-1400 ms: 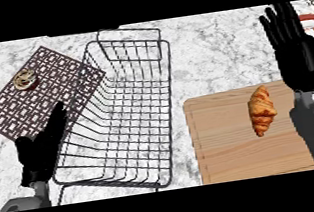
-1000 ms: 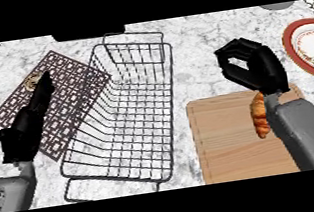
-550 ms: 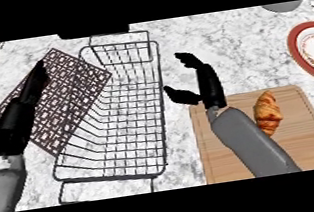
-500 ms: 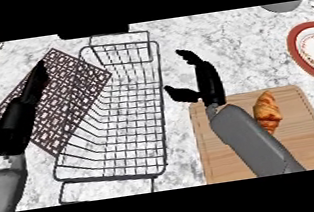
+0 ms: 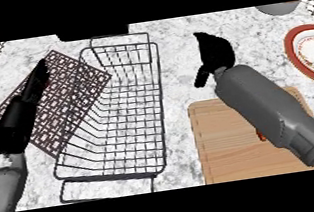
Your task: Pick the croissant from the cutting board and place it in the basket
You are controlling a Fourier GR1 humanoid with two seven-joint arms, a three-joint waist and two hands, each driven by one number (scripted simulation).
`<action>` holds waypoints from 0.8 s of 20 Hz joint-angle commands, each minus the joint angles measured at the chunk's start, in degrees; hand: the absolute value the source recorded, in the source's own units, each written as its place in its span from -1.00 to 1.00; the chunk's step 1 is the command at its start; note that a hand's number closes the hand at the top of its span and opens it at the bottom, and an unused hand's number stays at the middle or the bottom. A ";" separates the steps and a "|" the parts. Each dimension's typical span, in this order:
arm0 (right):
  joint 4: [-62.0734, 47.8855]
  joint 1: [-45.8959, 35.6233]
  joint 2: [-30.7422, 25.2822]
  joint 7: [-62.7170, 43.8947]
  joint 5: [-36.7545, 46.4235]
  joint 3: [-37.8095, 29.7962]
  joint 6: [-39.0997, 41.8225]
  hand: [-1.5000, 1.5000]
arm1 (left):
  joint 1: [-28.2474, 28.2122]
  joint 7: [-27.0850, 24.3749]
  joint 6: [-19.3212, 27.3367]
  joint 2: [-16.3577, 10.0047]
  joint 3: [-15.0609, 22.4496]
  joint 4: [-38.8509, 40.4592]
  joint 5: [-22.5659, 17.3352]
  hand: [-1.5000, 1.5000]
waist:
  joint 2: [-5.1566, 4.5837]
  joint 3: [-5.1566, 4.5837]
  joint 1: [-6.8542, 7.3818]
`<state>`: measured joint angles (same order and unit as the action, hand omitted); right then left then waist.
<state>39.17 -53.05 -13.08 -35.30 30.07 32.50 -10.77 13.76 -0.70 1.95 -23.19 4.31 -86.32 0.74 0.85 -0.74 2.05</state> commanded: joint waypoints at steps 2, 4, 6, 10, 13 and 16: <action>-3.74 -8.27 -0.21 -10.26 -2.04 3.06 26.18 -1.00 | -0.35 0.10 -0.28 -0.03 -0.57 0.03 -0.62 0.00 | 0.14 0.22 -0.34; -4.54 -13.30 1.45 -14.07 -5.47 1.00 35.38 -1.00 | -0.01 -0.79 0.67 0.48 -0.07 0.80 0.73 0.00 | -0.24 0.36 -0.69; -5.05 -14.40 3.45 -18.21 -8.21 -0.81 41.07 -1.00 | -0.23 0.61 -0.38 -0.14 -0.59 -0.01 -0.21 0.00 | -0.29 0.58 -1.25; -5.89 -19.98 1.07 -24.04 -11.93 -4.96 51.39 -1.00 | -1.24 -0.15 0.28 0.25 -1.52 -0.11 0.01 0.00 | -0.31 0.66 -2.02; -6.91 -18.00 0.99 -23.91 -11.11 -4.73 51.37 -1.00 | -3.85 -0.22 -1.86 -1.12 -2.27 -2.76 -1.02 0.00 | -0.52 0.72 -1.59; -6.83 -16.38 0.18 -23.43 -11.48 -5.41 52.27 -1.00 | -3.28 -0.56 -2.99 -2.41 -4.58 -2.15 -2.10 0.00 | -0.53 0.72 -1.84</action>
<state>32.61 -70.07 -12.98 -52.41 19.15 27.80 35.56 11.68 -1.54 0.95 -23.83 1.70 -86.70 0.19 0.38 -0.09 0.16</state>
